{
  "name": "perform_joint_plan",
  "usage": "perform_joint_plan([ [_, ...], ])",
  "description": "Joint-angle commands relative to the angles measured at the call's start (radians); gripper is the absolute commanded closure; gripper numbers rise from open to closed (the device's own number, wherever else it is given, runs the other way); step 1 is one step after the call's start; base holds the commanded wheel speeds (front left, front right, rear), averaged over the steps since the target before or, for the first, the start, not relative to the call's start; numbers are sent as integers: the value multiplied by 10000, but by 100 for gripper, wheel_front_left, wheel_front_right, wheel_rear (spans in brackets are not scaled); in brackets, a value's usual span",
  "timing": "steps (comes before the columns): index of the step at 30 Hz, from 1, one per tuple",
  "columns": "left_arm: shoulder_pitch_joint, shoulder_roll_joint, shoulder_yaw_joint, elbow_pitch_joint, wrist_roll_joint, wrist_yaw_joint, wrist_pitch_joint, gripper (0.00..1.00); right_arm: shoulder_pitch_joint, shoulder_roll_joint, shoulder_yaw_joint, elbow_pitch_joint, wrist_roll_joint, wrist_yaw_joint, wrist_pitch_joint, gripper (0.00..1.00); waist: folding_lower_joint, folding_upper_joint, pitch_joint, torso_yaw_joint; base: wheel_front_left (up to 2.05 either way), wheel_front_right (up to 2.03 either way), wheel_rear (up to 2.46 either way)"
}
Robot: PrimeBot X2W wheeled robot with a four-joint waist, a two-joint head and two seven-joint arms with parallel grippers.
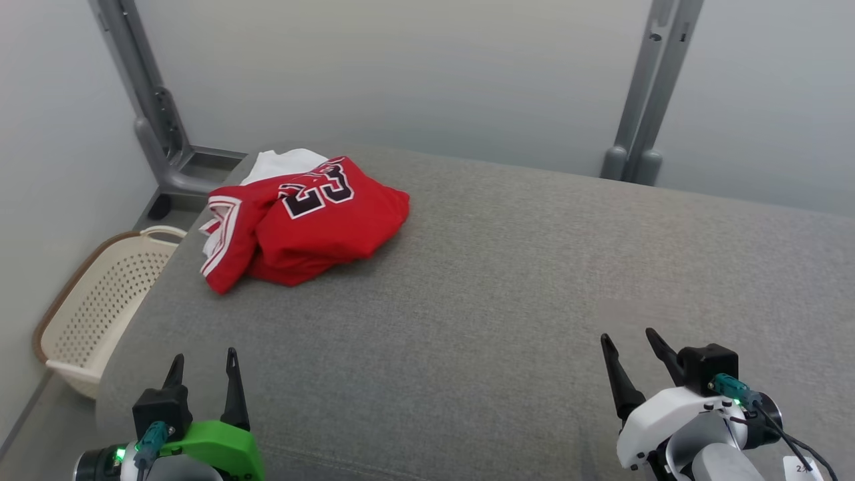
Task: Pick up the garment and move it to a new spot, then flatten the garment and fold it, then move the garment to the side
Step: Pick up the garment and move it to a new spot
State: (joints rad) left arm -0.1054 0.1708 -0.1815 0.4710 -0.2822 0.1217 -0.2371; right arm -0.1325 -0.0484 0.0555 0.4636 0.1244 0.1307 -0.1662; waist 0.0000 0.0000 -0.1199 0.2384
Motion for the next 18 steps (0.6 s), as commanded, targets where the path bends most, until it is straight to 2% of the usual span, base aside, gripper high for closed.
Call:
perform_joint_plan([
  [1, 100, 107, 4, -82, -48, -60, -6, 0, 76, -34, 52, 67, 180, 1, -83, 0, 0, 0, -28, 706, 0, 0, 0],
  [8, 201, 263, -87, -340, -72, -64, 156, 0, -59, -37, 258, 164, 488, 1, -255, 0, 0, 0, -33, 1545, 0, 0, 0],
  [13, 288, 421, -193, -448, 14, -90, 293, 0, -93, -40, 367, 262, 610, 1, -336, 0, 0, 0, -24, 1805, 0, 0, 0],
  [18, 274, 549, -371, -538, -90, -402, 490, 0, -55, -37, 428, 331, 692, 1, -417, 0, 0, 0, -30, 1885, 0, 0, 0],
])
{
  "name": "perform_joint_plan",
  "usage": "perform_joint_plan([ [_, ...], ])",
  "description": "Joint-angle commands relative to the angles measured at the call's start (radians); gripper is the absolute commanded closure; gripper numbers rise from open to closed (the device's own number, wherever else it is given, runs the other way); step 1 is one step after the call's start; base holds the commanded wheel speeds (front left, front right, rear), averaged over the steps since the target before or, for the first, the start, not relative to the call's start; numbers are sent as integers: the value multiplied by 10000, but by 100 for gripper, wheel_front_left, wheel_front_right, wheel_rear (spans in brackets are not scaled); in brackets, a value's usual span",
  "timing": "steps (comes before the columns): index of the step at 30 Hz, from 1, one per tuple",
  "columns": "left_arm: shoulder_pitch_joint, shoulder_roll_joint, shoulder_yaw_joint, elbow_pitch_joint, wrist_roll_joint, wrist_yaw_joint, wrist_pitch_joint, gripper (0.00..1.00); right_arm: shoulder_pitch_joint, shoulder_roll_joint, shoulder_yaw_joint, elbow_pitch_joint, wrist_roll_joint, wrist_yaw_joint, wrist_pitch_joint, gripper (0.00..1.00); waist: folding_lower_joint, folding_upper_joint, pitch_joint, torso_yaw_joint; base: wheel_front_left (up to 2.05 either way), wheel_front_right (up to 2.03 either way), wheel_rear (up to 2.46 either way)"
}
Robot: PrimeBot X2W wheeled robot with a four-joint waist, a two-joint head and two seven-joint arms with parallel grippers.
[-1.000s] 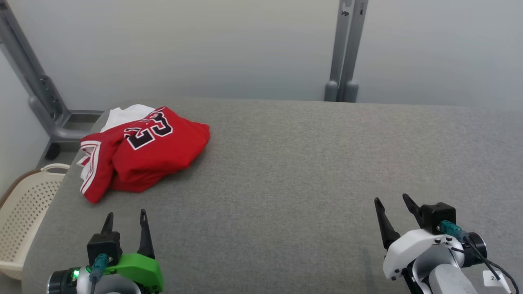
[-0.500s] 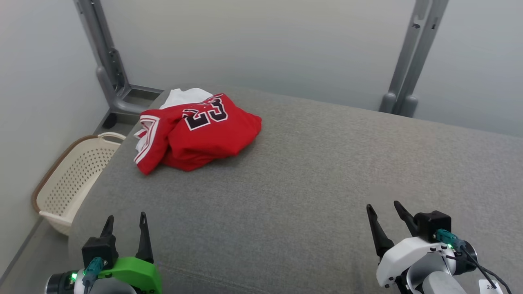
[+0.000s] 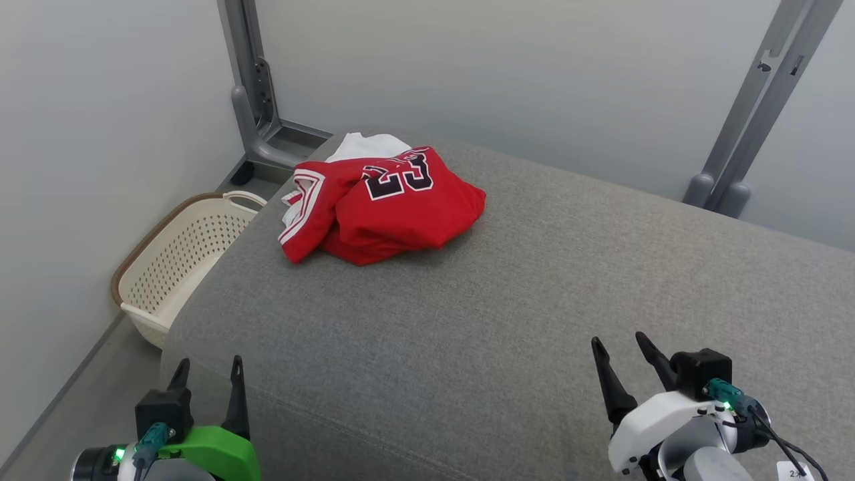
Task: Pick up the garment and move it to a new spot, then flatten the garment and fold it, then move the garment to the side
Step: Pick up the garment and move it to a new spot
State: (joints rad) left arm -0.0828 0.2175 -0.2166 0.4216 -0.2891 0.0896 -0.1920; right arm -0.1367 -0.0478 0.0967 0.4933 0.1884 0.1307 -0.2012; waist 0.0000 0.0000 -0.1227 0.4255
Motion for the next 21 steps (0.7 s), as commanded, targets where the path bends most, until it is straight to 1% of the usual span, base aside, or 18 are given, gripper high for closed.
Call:
perform_joint_plan([
  [1, 30, 81, -57, -2, -73, -121, 178, 0, -8, -45, 39, 41, 69, 1, -76, 0, 0, 0, 0, 1, 0, 0, 0],
  [4, -193, 93, -170, 68, -158, -294, 555, 0, -29, -46, 76, 14, 101, 1, -55, 0, 0, 0, 41, -91, 0, 0, 0],
  [6, -481, 88, -105, 182, -333, -346, 919, 0, -70, -43, 62, -20, 121, 1, 55, 0, 0, 0, 92, -212, 0, 0, 0],
  [7, -481, 88, -105, 182, -333, -346, 919, 0, -70, -43, 62, -20, 121, 1, 55, 0, 0, 0, 92, -212, 0, 0, 0],
  [9, -898, 145, -109, 428, -515, -506, 1482, 0, -166, -42, 164, -178, 116, 1, 150, 0, 0, 0, 188, -382, 0, 0, 0],
  [15, -2953, 240, -382, 1426, -665, -1000, 3332, 0, -281, -43, 400, -992, -410, 1, 694, 0, 0, 0, 785, -1085, 0, 0, 0],
  [18, -4158, 239, -379, 1911, -869, -1240, 4123, 0, -410, -45, 541, -1611, -653, 1, 1092, 0, 0, 0, 1397, -1530, 0, 0, 0],
  [21, -5216, 432, -476, 2430, -957, -1596, 4717, 0, -554, -45, 762, -2195, -873, 1, 1463, 0, 0, 0, 2046, -2041, 0, 0, 0],
])
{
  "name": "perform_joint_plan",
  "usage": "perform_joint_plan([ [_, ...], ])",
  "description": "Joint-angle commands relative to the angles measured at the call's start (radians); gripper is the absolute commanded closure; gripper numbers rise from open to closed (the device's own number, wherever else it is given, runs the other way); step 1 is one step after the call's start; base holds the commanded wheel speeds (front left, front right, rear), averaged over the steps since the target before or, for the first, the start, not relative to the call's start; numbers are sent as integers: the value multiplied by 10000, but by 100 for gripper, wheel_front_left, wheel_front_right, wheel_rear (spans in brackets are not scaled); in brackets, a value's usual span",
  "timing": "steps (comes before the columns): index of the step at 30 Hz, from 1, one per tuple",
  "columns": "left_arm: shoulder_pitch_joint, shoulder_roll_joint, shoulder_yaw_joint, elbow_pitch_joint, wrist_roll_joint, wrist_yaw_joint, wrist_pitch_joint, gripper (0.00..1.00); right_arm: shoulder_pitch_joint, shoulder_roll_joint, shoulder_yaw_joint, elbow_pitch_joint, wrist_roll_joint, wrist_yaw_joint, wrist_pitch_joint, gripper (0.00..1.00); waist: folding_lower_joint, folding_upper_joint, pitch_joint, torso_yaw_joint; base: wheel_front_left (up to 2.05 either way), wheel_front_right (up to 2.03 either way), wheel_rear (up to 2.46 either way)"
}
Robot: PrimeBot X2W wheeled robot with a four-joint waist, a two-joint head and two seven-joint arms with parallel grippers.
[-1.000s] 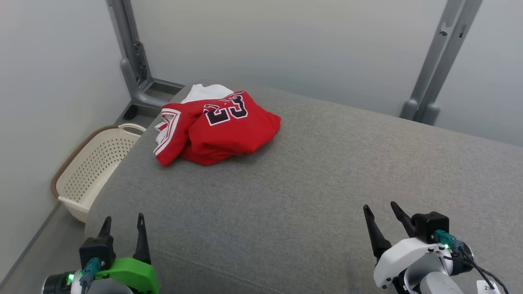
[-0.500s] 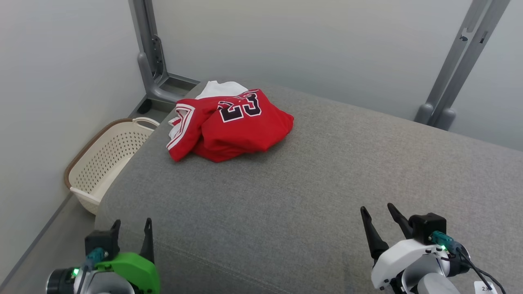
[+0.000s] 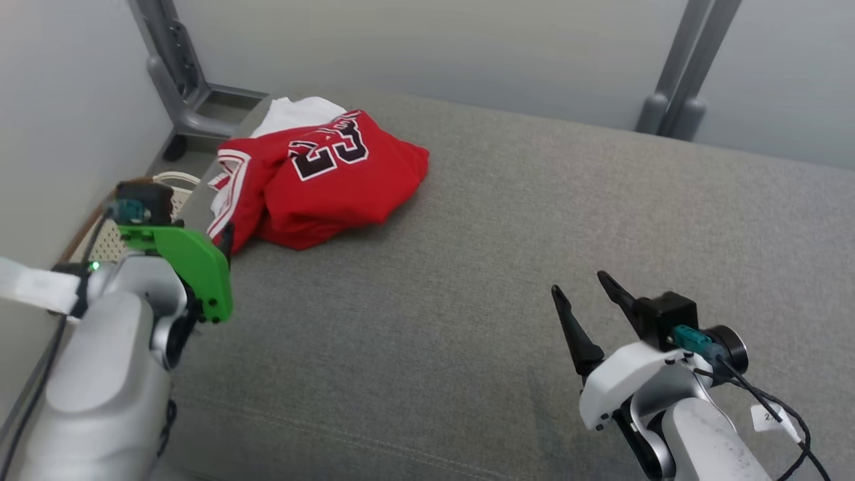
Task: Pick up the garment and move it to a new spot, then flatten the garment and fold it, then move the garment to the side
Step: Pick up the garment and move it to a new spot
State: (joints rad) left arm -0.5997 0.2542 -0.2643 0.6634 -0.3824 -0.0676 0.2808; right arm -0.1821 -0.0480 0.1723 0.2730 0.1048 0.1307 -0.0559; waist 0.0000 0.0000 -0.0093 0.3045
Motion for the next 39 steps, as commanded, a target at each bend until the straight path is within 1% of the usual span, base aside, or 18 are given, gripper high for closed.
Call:
perform_joint_plan([
  [1, -374, 156, -18, 181, -63, -119, 159, 0, -149, -41, 114, -197, -88, 1, 111, 0, 0, 0, 1107, -999, 0, 0, 0],
  [3, -1055, 291, -64, 450, -163, -293, 419, 0, -265, -38, 284, -555, -234, 1, 319, 0, 0, 0, 1538, -1283, 0, 0, 0],
  [6, -1840, 462, -140, 794, -257, -443, 667, 0, -383, -41, 546, -1049, -420, -1, 604, 0, 0, 0, 2119, -1655, 0, 0, 0],
  [12, -3127, 796, -513, 1287, -351, -587, 971, 0, -660, -32, 973, -1805, -736, -1, 955, 0, 0, 0, 3205, -2139, 0, 0, 0],
  [18, -3962, 993, -936, 1676, -524, -621, 1078, 0, -848, -34, 1136, -2108, -799, -1, 969, 0, 0, 0, 3958, -2289, 0, 0, 0],
  [25, -4387, 1074, -1154, 2367, -589, -620, 972, 0, -797, -34, 1049, -2066, -804, -1, 872, 0, 0, 0, 4212, -2302, 0, 0, 0],
  [26, -4401, 1051, -1162, 2454, -585, -594, 928, 12, -800, -34, 1033, -2044, -817, -1, 868, 0, 0, 0, 4206, -2297, 0, 0, 0],
  [27, -4419, 1039, -1191, 2547, -538, -551, 839, 42, -802, -34, 1026, -2022, -816, -1, 866, 0, 0, 0, 4180, -2292, 0, 0, 0],
  [28, -4476, 1053, -1246, 2695, -462, -499, 666, 100, -806, -34, 1036, -1965, -773, -1, 843, 0, 0, 0, 4076, -2296, 0, 0, 0],
  [30, -4478, 1042, -1269, 2776, -452, -495, 611, 100, -809, -32, 1055, -1934, -747, -1, 828, 0, 0, 0, 4014, -2300, 0, 0, 0],
  [33, -4487, 1010, -1298, 2961, -419, -449, 262, 100, -776, -34, 1082, -1812, -626, -1, 751, 0, 0, 0, 3741, -2313, 0, 0, 0],
  [37, -4587, 993, -1334, 3009, -298, -251, -486, 100, -593, -35, 1189, -1549, -444, -1, 674, 0, 0, 0, 3151, -2350, 0, 0, 0],
  [39, -4711, 998, -1366, 2950, -218, -225, -891, 100, -498, -37, 1198, -1450, -339, -1, 611, 0, 0, 0, 2827, -2398, 0, 0, 0],
])
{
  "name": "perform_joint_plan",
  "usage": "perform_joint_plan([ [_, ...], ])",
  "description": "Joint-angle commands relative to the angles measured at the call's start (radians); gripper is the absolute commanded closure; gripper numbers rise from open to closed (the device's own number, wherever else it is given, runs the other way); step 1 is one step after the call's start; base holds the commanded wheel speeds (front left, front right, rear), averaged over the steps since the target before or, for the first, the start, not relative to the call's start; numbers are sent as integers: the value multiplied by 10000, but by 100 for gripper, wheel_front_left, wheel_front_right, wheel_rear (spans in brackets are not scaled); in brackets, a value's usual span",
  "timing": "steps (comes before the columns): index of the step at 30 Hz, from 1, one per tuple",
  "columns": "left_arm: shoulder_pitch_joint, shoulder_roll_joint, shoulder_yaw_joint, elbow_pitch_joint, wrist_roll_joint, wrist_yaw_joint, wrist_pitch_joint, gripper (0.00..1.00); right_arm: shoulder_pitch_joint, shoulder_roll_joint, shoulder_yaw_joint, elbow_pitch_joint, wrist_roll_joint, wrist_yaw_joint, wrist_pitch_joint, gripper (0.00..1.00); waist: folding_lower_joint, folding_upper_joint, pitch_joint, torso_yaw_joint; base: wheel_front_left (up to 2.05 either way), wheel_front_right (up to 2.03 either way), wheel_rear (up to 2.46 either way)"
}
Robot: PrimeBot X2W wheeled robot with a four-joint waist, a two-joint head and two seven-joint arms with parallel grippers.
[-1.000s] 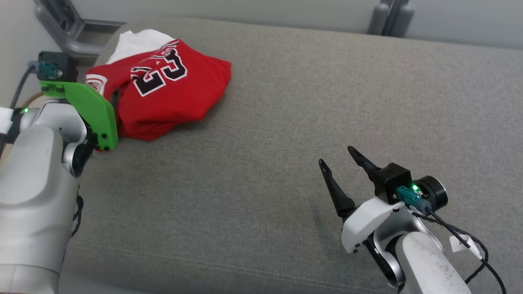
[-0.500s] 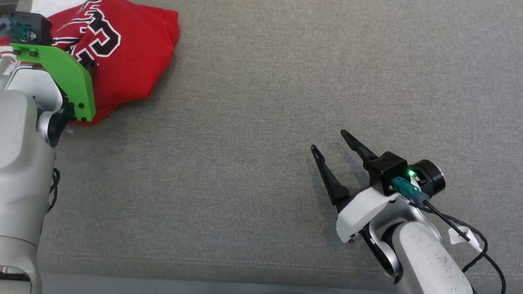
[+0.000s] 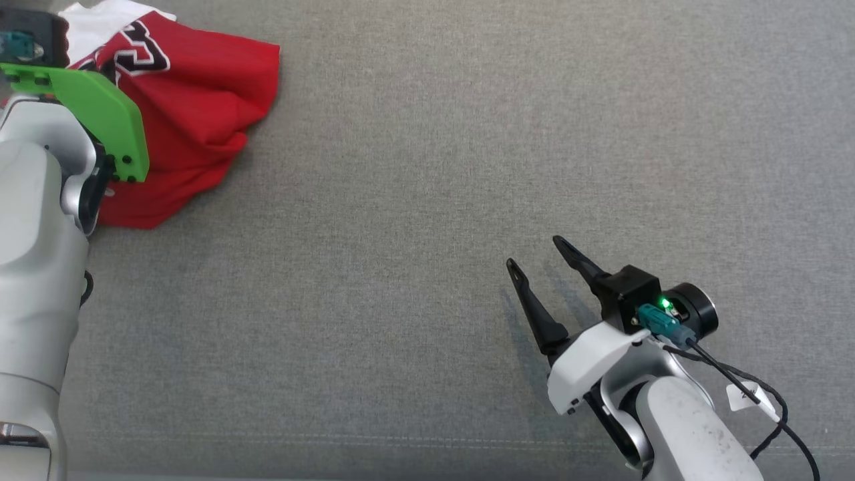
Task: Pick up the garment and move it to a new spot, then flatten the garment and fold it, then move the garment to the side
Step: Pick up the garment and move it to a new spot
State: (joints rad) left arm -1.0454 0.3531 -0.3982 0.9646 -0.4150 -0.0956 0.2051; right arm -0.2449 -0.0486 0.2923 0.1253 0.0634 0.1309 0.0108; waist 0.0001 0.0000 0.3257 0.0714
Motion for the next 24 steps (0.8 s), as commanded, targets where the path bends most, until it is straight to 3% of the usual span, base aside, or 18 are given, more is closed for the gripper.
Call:
perform_joint_plan([
  [1, -296, -7, -59, -113, 165, 88, -375, 100, 196, -30, -13, 100, 139, -3, -103, 0, -1, 0, -721, -101, 0, 0, 0],
  [13, -865, -501, -463, -983, 154, -146, -1720, 100, 1054, -28, -271, 637, 587, -3, -326, 0, -1, 0, -2637, -1317, 0, 0, 0],
  [18, -1025, -954, -715, -1626, -66, -267, -1924, 100, 1304, -28, -365, 680, 693, -3, -317, 0, -1, 0, -3139, -2071, 0, 0, 0],
  [24, -870, -1919, -831, -2627, -793, -324, -2346, 100, 1256, -28, -526, 534, 756, -3, -320, 0, -1, 0, -3022, -3131, 0, 0, 0],
])
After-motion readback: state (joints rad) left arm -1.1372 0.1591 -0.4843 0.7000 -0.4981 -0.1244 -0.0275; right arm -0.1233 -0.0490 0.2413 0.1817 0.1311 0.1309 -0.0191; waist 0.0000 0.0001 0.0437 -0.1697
